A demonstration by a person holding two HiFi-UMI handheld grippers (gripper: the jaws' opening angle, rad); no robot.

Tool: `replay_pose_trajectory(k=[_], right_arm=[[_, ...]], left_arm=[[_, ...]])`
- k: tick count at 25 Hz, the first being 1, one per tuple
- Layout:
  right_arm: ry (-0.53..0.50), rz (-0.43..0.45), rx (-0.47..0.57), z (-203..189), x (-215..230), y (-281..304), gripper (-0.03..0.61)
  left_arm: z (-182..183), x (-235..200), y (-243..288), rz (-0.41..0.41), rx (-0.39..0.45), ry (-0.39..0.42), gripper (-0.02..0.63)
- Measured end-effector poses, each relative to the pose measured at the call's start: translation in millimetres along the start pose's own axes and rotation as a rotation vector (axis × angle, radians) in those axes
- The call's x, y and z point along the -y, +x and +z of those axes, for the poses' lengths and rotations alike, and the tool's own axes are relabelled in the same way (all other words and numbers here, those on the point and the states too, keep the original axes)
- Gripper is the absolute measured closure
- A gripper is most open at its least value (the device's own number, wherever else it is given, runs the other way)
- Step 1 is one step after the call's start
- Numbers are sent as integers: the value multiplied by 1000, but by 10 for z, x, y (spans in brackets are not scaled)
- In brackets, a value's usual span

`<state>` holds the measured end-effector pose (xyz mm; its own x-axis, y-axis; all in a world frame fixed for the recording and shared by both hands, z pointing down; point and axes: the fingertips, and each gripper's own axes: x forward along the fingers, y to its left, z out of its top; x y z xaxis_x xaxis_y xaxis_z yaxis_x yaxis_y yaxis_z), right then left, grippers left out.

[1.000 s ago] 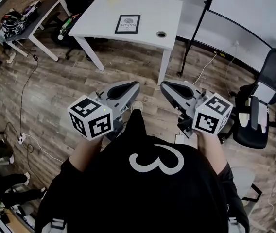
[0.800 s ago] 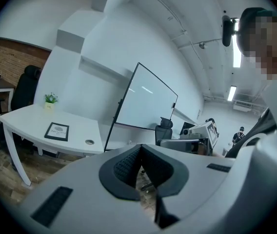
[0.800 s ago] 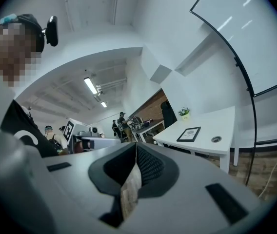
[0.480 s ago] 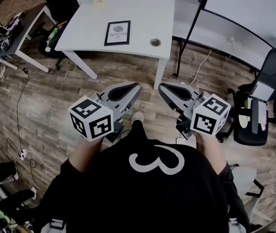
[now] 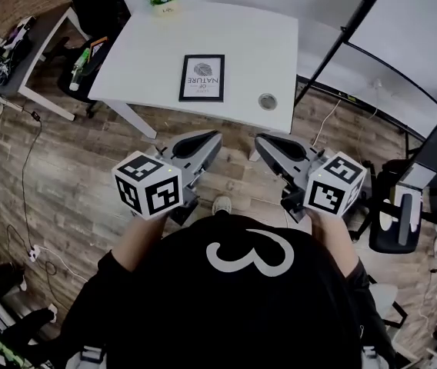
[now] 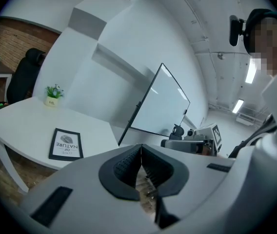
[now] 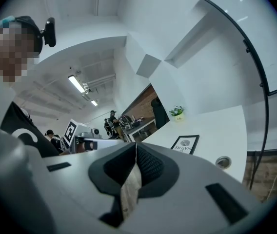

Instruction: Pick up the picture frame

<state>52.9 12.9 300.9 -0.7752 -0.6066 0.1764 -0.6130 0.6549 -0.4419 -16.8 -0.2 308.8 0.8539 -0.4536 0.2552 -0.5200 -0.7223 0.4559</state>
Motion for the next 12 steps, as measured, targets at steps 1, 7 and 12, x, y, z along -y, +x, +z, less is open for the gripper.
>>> replay_pose_trajectory(k=[1,7,12], right_arm=[[-1,3,-3,56,55,128,554],[36,58,-12,248,325,769,554],[83,70,-29,219,486,1072,554]], left_arm=[[58,-139,11,3,3,-10,597],[305,-789,73,-2,14,-40,597],[299,-1042,115,-7,-33,-37,597]])
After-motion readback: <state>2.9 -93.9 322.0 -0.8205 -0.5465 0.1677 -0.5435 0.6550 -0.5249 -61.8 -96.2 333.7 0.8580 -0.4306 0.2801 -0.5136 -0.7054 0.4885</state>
